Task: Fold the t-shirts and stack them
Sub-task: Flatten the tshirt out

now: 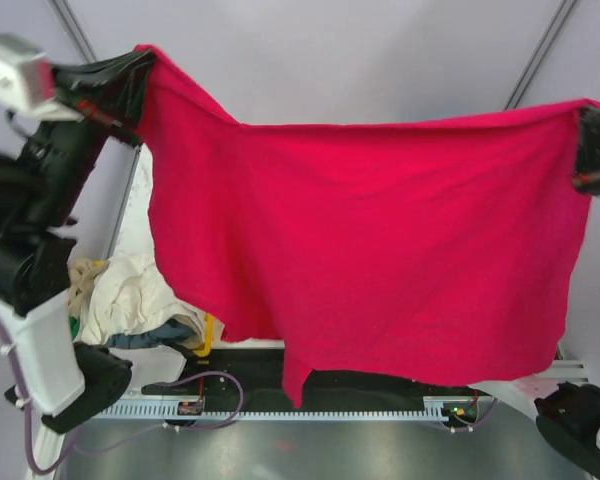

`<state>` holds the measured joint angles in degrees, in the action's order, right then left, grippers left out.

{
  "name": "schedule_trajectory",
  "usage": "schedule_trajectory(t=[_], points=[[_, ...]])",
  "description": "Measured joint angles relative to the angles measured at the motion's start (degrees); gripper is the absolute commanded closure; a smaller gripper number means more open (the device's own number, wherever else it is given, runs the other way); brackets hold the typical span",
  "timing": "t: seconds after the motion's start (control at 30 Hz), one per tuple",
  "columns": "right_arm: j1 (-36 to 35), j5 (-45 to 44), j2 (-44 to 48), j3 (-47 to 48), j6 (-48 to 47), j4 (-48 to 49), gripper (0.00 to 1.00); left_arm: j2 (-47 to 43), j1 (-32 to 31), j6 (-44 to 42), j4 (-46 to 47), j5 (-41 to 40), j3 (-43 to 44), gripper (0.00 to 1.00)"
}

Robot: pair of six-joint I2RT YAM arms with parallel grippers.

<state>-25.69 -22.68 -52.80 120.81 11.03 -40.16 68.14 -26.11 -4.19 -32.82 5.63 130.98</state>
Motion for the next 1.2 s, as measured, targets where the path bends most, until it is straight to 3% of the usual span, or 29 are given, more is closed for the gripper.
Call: schedule_trajectory(t=[0.1, 0.2, 0.37, 0.4, 0.43, 0.47, 0.57, 0.6, 0.63, 0.7, 0.73, 0.9, 1.07, 1.2], points=[[-2.8, -9.4, -7.4, -0.4, -1.4, 0.4, 1.00, 7.5, 0.5, -1.6, 1.4, -0.7, 1.7, 0.98], [-2.1, -17.0, -15.0, -7.1, -1.3, 0.8, 1.00, 15.6, 5.0, -1.6, 1.6, 3.4, -0.7, 0.98], [9.8, -11.8, -28.3, -26.0, 4.1, 3.3, 0.98, 34.1, 13.6, 0.5, 1.2, 11.1, -5.0, 0.94], [12.3, -10.2, -32.2, -29.3, 5.2, 3.3, 0.72, 39.2, 15.0, 1.4, 1.0, 12.6, -4.9, 0.87], [14.2, -8.5, -36.0, -32.2, 6.3, 3.3, 0.12, 44.7, 16.3, 2.6, 0.3, 14.4, -4.1, 0.72], [15.5, -7.4, -38.7, -33.9, 7.3, 3.2, 0.02, 49.2, 16.8, 3.8, -0.1, 15.8, -3.8, 0.64], [17.9, -4.5, -44.9, -36.7, 7.6, 1.5, 0.02, 61.0, 20.0, 7.1, -4.2, 20.1, -3.3, 0.39], [17.9, -3.9, -45.3, -36.8, 7.7, 1.3, 0.02, 63.5, 20.7, 8.1, -6.0, 20.5, -3.3, 0.36], [17.9, -3.4, -45.2, -36.8, 7.8, 1.5, 0.02, 64.9, 21.3, 8.9, -7.6, 20.5, -3.3, 0.22], [17.6, -2.1, -43.3, -36.7, 7.8, 2.5, 0.02, 65.3, 21.8, 10.1, -9.3, 20.5, -3.3, 0.16], [17.5, -1.0, -42.2, -36.7, 7.8, 2.9, 0.02, 64.7, 21.9, 10.6, -9.3, 20.5, -3.0, 0.03], [17.3, 6.1, -35.7, -38.2, 8.4, 6.3, 0.02, 57.0, 21.1, 12.1, -8.3, 19.1, -4.9, 0.08], [17.4, 12.8, -32.5, -46.2, 10.1, 10.5, 0.02, 43.9, 20.4, 14.4, -6.1, 16.6, -18.5, 0.15], [18.8, 19.3, -37.5, -50.8, 12.0, 12.2, 0.02, 40.0, 19.5, 16.9, -4.1, 15.4, -29.4, 0.16]])
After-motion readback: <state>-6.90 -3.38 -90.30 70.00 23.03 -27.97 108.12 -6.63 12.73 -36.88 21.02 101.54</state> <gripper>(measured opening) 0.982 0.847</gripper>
